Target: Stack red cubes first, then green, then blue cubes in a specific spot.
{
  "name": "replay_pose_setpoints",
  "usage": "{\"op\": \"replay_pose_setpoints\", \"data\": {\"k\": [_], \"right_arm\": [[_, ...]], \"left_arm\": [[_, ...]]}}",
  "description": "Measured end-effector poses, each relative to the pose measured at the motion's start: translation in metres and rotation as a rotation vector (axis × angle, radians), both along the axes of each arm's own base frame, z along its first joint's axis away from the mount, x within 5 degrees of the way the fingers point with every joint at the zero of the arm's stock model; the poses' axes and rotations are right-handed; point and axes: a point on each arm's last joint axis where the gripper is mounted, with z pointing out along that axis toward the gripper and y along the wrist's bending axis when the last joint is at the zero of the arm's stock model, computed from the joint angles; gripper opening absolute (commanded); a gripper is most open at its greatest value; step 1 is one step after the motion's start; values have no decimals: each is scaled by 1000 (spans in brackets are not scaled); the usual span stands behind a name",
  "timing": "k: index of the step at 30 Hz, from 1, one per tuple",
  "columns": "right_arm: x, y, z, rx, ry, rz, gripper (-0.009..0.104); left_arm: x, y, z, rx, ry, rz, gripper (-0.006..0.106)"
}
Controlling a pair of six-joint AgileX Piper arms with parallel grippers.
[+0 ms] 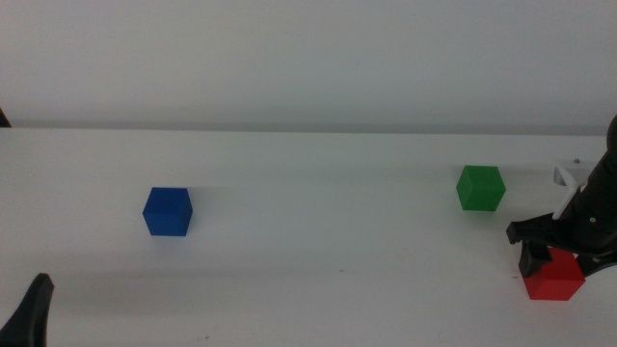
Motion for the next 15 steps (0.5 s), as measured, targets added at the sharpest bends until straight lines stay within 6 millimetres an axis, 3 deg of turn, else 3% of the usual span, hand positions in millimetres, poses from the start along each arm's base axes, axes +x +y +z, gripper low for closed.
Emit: {"op": "replay_pose_setpoints", "data": {"k": [4,6,7,8,11,15], "right_arm": [[1,1,-4,8,10,-6,50],[1,1,-5,8,11,-4,35],[2,1,-5,8,9,-4,21],[2,5,-4,8,6,4,16],[9,20,10,10,-30,14,16],[26,63,44,25,-104,51,16]], "left_arm": [[0,0,0,0,0,0,94],[0,0,0,0,0,0,94],[0,0,0,0,0,0,94],[0,0,0,0,0,0,94],[0,0,0,0,0,0,94],[0,0,0,0,0,0,94]]}}
